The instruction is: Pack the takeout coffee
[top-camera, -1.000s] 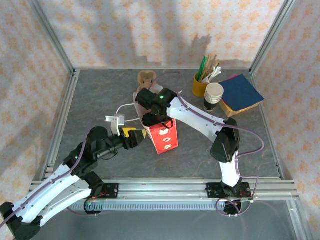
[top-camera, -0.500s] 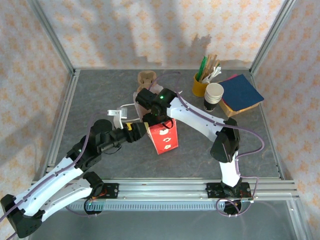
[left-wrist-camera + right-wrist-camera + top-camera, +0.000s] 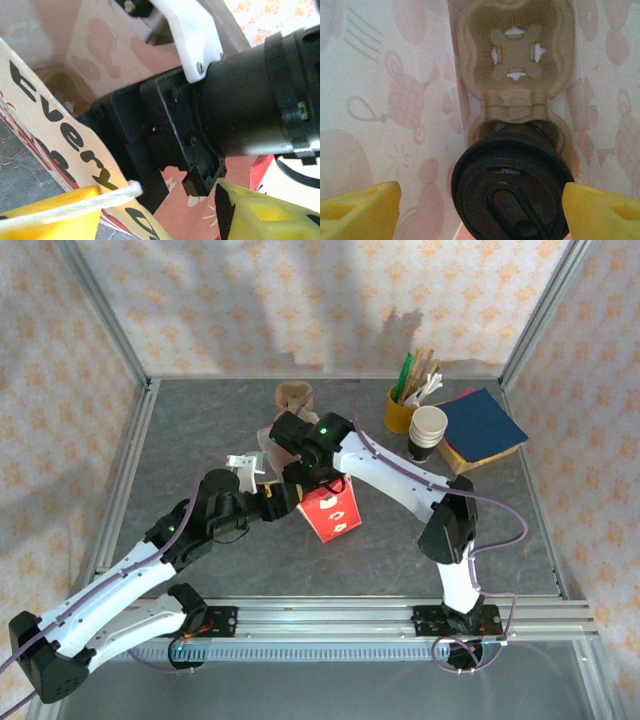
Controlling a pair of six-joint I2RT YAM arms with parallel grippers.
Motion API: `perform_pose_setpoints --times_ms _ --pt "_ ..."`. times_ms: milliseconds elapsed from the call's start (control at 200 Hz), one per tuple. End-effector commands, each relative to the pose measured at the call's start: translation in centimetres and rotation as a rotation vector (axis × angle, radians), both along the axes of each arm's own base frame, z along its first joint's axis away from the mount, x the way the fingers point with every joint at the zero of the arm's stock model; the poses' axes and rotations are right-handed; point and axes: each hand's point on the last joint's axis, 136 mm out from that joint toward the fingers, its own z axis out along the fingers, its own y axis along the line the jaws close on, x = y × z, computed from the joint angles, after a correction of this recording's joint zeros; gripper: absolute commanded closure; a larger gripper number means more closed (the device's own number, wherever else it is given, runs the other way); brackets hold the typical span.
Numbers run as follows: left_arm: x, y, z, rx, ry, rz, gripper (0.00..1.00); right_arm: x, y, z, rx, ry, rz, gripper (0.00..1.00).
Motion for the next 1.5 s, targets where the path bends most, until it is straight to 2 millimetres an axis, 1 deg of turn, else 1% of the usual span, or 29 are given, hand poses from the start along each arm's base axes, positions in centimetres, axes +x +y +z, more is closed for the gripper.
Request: perform_pose_setpoints --times_ms 0,315,465,541,611,691,811,911,961,1036,1131,1206,1301,1496 --pt "0.0 0.0 0.8 0.027 -0.023 -0.009 0.39 0.6 -0.1 0.6 -0.013 -0.016 0.003 0.17" --pt "-0.2 0.1 3.0 -0.004 -0.06 -0.011 0.39 0.7 -0.2 0.4 -0.012 -0.016 0.005 0.17" --pt "-0.3 1.2 4.0 0.03 -0.062 0.028 0.37 0.7 -0.5 0.3 -0.015 -0.014 0.0 0.17" --pt "-0.2 2.0 4.1 0.052 -0.047 0.069 0.36 0.8 -0.6 0.3 -0.012 -0.016 -0.003 0.17" --pt "0.0 2.3 4.2 0.05 -0.033 0.094 0.36 0.9 -0.5 0.6 -0.001 -0.021 -0.005 0.17" --pt "0.2 2.4 3.8 0.043 -0.011 0.116 0.38 0.9 -0.4 0.7 0.004 -0.023 -0.005 0.17" --pt "0.8 3.2 2.9 0.063 0.026 0.184 0.4 0.7 -0.5 0.5 -0.001 -0.017 -0.003 0.17" --pt "1.1 3.6 2.8 0.076 0.036 0.216 0.41 0.7 -0.6 0.4 -0.003 -0.015 -0.003 0.17" --pt "1.3 3.8 2.7 0.082 0.041 0.233 0.43 0.7 -0.6 0.4 -0.002 -0.017 -0.004 0.17" --pt "1.6 3.5 2.8 0.08 0.045 0.233 0.45 0.8 -0.6 0.5 0.002 -0.019 -0.005 0.17" --pt "2.0 3.2 2.4 0.094 0.061 0.233 0.5 0.8 -0.6 0.5 0.002 -0.02 -0.007 0.17" --pt "2.3 2.9 2.1 0.104 0.07 0.227 0.57 0.7 -0.6 0.5 0.0 -0.018 -0.006 0.17" --pt "2.5 2.5 2.4 0.104 0.069 0.217 0.71 0.7 -0.6 0.6 0.006 -0.02 -0.009 0.17" --pt "2.6 2.1 3.4 0.093 0.057 0.201 0.8 0.9 -0.4 1.0 0.013 -0.027 -0.011 0.17"
